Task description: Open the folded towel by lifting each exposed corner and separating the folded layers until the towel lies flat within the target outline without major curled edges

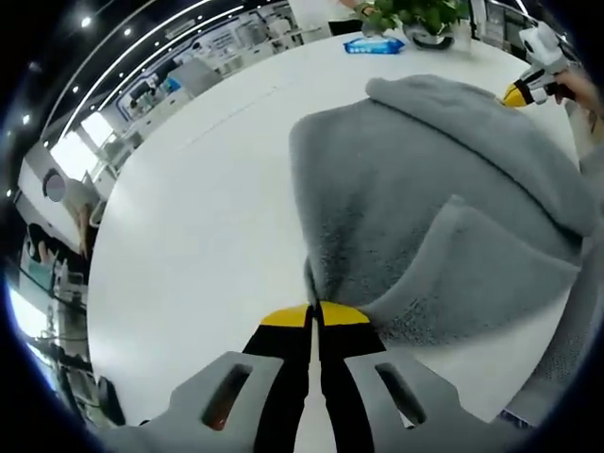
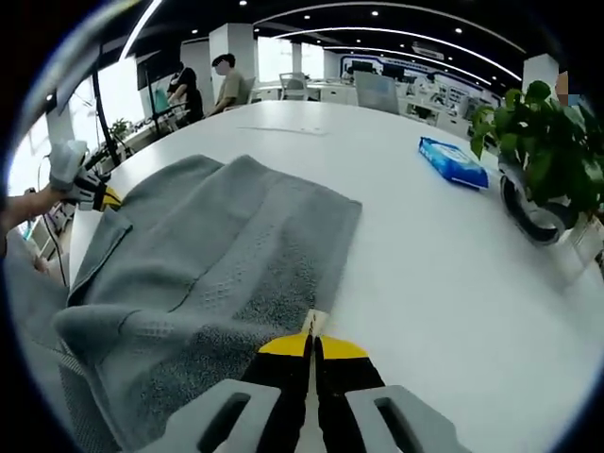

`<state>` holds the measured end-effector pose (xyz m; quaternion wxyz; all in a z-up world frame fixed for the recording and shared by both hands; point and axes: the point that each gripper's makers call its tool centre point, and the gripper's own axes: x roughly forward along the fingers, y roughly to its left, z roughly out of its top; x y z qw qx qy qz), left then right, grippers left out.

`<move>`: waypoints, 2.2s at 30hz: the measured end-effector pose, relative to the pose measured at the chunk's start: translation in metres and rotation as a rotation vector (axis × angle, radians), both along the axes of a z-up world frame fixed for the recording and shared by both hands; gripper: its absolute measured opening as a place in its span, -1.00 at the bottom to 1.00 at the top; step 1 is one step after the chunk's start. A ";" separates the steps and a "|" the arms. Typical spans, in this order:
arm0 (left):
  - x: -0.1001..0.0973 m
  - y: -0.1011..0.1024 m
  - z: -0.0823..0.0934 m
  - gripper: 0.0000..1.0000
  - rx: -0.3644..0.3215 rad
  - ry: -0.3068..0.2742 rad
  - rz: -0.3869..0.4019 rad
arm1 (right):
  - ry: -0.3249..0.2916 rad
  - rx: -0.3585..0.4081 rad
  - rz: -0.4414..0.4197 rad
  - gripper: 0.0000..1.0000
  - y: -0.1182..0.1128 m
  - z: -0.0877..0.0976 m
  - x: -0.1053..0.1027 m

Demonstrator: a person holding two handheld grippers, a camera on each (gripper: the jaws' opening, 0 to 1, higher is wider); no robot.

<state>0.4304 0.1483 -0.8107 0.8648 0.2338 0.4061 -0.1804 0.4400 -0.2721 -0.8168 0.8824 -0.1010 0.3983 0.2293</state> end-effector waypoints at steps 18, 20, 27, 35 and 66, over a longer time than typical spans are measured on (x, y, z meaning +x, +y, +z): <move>-0.001 0.012 0.000 -0.98 0.002 0.007 0.018 | 0.006 -0.031 -0.020 -1.00 -0.024 0.000 0.001; -0.001 0.014 0.000 -0.98 0.003 0.008 0.020 | 0.008 -0.033 -0.023 -1.00 -0.027 0.000 0.001; -0.003 0.022 0.000 -0.98 0.005 0.012 0.034 | 0.016 -0.047 -0.030 -1.00 -0.038 0.000 0.000; -0.005 0.028 0.001 -0.98 0.013 0.015 0.046 | 0.022 -0.056 -0.045 -1.00 -0.048 -0.001 0.000; -0.005 0.045 0.000 -0.98 0.022 0.023 0.065 | 0.036 -0.071 -0.108 -1.00 -0.082 -0.001 -0.004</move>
